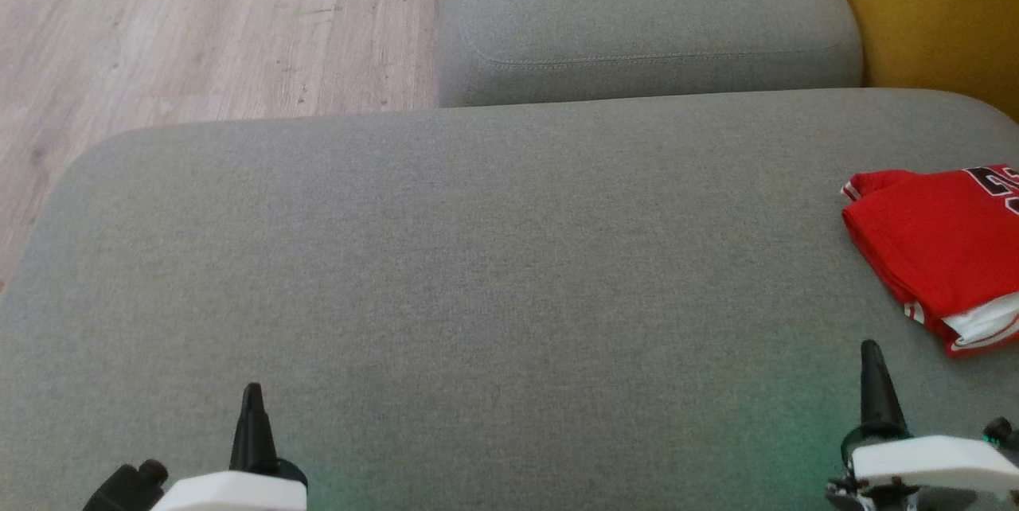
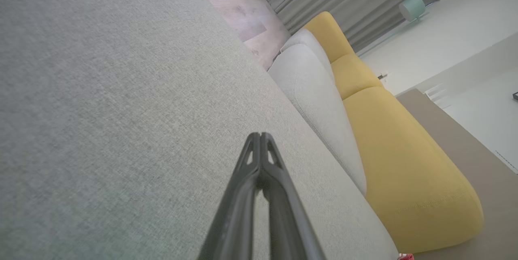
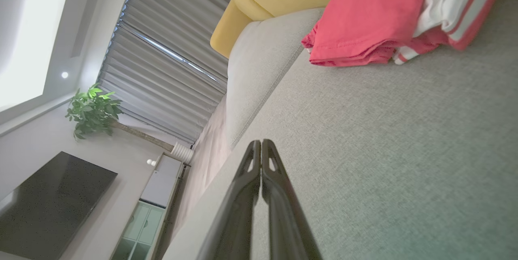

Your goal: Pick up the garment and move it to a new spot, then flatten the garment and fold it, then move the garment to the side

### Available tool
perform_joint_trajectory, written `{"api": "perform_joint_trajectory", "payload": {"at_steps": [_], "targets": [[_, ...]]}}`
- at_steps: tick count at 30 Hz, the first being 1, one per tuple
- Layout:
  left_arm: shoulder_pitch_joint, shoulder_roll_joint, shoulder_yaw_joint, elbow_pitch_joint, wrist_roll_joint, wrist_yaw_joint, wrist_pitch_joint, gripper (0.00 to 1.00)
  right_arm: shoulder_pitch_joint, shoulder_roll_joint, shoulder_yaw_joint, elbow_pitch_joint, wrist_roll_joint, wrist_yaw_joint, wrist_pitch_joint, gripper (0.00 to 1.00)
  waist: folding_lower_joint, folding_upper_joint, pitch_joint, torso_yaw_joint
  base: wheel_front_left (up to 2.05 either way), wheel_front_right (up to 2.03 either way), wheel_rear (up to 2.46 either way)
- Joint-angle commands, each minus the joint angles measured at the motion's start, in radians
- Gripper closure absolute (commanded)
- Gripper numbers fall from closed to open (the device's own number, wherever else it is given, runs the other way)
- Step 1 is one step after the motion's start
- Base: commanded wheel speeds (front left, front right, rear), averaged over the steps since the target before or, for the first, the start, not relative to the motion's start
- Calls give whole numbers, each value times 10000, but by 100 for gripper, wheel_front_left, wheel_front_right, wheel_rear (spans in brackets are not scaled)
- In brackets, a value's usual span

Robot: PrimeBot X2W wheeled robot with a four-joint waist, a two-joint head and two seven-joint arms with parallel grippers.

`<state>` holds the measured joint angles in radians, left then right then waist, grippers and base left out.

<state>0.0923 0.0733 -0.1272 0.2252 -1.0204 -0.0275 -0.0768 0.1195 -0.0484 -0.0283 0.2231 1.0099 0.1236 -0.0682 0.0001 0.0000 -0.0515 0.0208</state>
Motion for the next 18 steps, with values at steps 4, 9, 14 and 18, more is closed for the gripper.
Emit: {"api": "perform_joint_trajectory", "payload": {"at_steps": [4,9,14,18], "targets": [[-634,112,426,-214,-601,-132,136,100,-752,-243,35,-262,632,45,151,100,-1,0,42,-16,0,0,0],[-773,112,584,-174,-1195,-226,280,100,-907,-247,-20,-214,1224,47,295,100,-1,0,95,-37,0,0,0],[-911,111,743,-133,-1784,-320,426,100,-1062,-249,-77,-166,1811,50,439,100,-1,0,148,-57,0,0,0],[-1023,109,872,-100,-2258,-395,543,100,-1187,-251,-124,-128,2283,52,555,100,-1,0,190,-73,0,0,0]]}}
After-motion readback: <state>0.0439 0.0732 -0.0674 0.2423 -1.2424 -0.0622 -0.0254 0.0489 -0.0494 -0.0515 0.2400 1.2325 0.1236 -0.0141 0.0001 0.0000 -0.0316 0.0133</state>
